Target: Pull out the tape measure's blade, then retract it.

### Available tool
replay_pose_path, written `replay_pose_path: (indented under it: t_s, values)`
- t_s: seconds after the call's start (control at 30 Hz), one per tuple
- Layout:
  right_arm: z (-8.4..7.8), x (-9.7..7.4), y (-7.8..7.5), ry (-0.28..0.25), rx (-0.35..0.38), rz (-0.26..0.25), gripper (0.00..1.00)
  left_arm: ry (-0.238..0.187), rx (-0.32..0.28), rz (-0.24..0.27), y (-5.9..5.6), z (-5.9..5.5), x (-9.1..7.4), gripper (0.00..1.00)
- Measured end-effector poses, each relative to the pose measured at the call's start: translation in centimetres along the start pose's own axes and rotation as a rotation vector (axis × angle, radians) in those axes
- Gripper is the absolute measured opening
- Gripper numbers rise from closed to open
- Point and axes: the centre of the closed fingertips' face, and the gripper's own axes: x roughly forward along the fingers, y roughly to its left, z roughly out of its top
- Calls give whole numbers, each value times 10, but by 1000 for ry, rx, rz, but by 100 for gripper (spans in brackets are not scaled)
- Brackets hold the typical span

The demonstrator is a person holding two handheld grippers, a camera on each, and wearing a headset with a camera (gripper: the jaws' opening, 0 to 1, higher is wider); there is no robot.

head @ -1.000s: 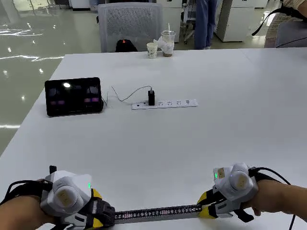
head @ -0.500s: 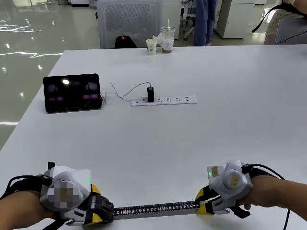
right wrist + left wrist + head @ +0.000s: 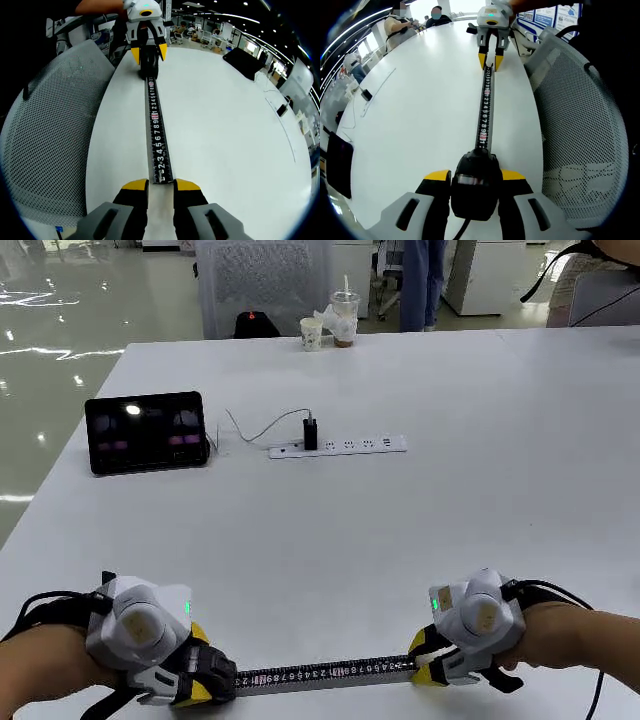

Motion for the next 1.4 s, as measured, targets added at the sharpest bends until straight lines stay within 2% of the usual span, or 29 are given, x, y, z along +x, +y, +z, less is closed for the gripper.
replay_pose_path:
  t_s: [0.17,0.27,0.4,0.57,0.6,0.67,0.7,0.87,0.9,1.0,1.17,1.23,1.37,1.4]
  values:
    - [-4,-3,5,2,9,5,21,5,-18,6,1,-3,-1,35]
    - [-6,-5,7,11,15,-1,23,5,-62,20,2,-6,-3,43]
    - [-7,-7,8,18,16,-8,27,-2,-94,45,4,-10,-4,62]
    - [-8,-12,6,12,44,-27,34,-16,-120,41,2,-12,-7,72]
    - [-7,-13,5,8,49,-29,35,-29,-130,39,1,-10,-8,74]
    - [-7,-16,4,-1,65,-39,37,-79,-170,33,0,-3,-9,77]
    - [-7,-18,3,-9,80,-45,38,-89,-202,36,0,-2,-11,79]
    - [-6,-23,-2,-37,127,-81,48,-99,-240,62,4,-3,-14,84]
    - [-5,-24,-2,-45,141,-89,50,-108,-249,79,7,-2,-15,88]
    - [-6,-26,-2,-56,162,-99,54,-136,-288,80,9,0,-17,99]
    - [-7,-30,-3,-82,221,-127,60,-163,-312,112,14,1,-20,99]
    - [-9,-31,-5,-102,258,-141,64,-190,-349,119,16,4,-23,99]
    - [-6,-38,-12,-161,357,-179,74,-248,-415,173,26,8,-29,99]
    - [-6,-40,-14,-173,369,-188,76,-251,-427,172,27,7,-30,99]
